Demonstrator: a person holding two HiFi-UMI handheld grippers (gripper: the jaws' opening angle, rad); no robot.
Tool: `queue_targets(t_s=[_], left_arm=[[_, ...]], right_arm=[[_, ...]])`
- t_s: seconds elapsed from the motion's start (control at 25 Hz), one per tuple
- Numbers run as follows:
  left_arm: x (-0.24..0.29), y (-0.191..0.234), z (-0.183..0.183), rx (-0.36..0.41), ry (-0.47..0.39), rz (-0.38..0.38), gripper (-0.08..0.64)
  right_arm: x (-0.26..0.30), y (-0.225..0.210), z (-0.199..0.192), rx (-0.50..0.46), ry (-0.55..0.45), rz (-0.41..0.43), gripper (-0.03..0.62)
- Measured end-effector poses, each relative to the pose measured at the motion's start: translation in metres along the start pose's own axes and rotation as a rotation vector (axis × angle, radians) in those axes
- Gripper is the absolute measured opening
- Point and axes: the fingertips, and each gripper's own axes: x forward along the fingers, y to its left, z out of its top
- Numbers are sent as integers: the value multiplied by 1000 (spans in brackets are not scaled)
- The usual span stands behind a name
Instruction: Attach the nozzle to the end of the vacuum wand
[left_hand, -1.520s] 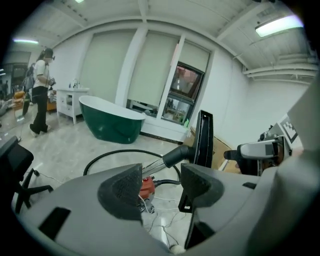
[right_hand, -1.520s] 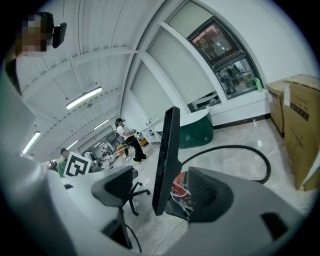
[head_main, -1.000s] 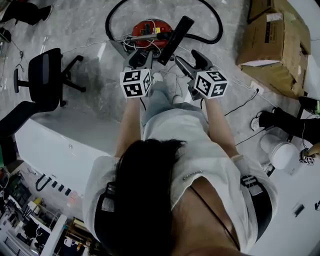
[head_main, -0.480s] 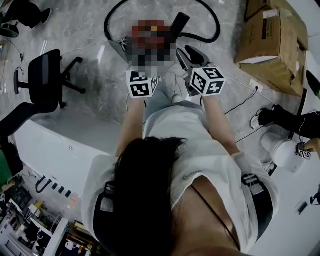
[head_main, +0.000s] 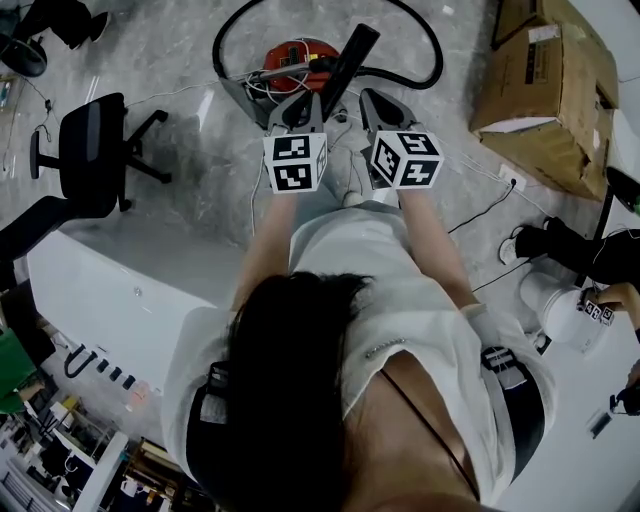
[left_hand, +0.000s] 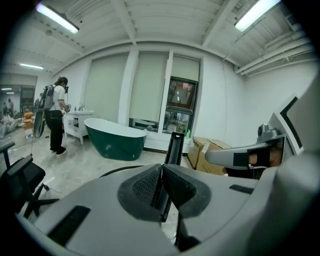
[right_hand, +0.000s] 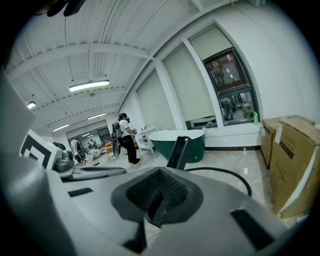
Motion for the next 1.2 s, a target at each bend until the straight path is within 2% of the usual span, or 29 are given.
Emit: queue_targets(t_s=[0.28, 0.8, 1.2], left_arm=[[-4, -7, 6, 4, -5, 6, 3], [-13, -19, 8, -28, -14, 9, 2], [-11, -23, 2, -21, 8, 6, 3]], right_arm=[[1, 0, 2, -22, 15, -24, 15], [-1, 9, -4, -64, 45, 5, 15], [2, 10, -9, -93, 76, 14, 14]])
